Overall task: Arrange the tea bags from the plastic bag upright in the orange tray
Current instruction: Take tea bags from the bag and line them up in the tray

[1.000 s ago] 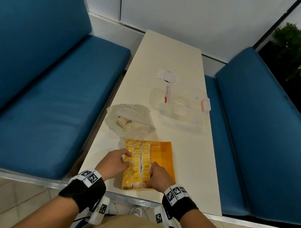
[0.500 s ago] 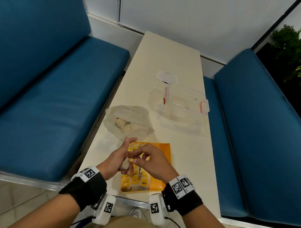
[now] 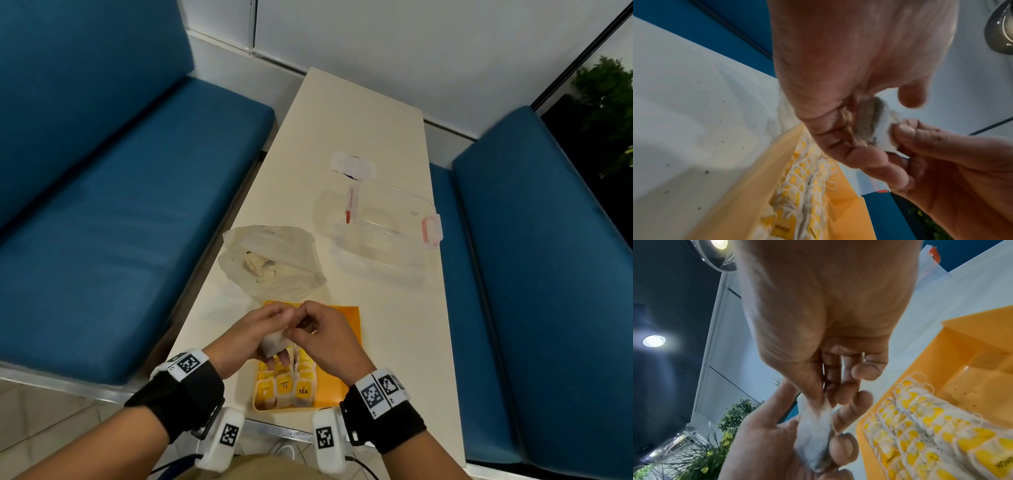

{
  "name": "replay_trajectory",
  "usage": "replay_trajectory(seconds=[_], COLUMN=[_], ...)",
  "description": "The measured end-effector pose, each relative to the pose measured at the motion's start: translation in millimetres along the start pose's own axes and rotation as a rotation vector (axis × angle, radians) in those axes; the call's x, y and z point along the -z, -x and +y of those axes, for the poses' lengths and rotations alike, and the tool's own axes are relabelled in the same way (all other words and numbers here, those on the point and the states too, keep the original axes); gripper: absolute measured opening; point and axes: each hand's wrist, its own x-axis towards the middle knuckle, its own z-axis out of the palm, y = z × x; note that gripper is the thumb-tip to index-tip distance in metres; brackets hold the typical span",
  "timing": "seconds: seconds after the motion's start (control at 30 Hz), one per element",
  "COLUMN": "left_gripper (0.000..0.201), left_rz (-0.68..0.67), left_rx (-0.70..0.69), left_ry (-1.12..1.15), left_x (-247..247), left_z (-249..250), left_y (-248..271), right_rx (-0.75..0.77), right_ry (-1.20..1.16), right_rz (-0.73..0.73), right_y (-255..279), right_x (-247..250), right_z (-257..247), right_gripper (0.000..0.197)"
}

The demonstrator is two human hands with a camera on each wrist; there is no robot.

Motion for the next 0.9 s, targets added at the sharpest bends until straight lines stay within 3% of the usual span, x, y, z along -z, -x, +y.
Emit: replay_trajectory(seconds=[0.13, 0.27, 0.4, 0.6, 0.67, 0.8, 0.9], left_gripper=[0.04, 0.014, 0.027, 0.021, 0.02, 0.02, 0.038], left_rz=[0.08, 0.076, 0.052, 0.028, 0.132, 0.468, 0.453], left_rx=[-0.009, 0.043, 0.091, 0.122, 0.111, 0.016, 0.085], left_ry=[-0.056, 0.005, 0.03, 0.041, -0.053, -0.473, -0.635], left_x=[16, 21, 21, 24, 27, 36, 38], left_z=[-6, -11, -8, -9, -12, -21, -27], left_y=[0, -4, -7, -9, -10, -11, -9], right_rx=[-0.026, 0.016, 0.047, 0.205, 0.223, 0.218, 0.154], right_ry=[-0.053, -0.074, -0.029, 0.15, 0.195, 0.335, 0.46], right_rz=[0.087, 0.042, 0.003, 0.03, 0.026, 0.046, 0.073], right_y=[-2, 0, -1, -2, -3, -9, -16], right_x=[5, 11, 14, 16, 20, 34, 43], right_z=[6, 4, 3, 4, 4, 7, 15], right_gripper=[0.022, 0.025, 0.031, 0.009, 0.008, 0.009, 0.009])
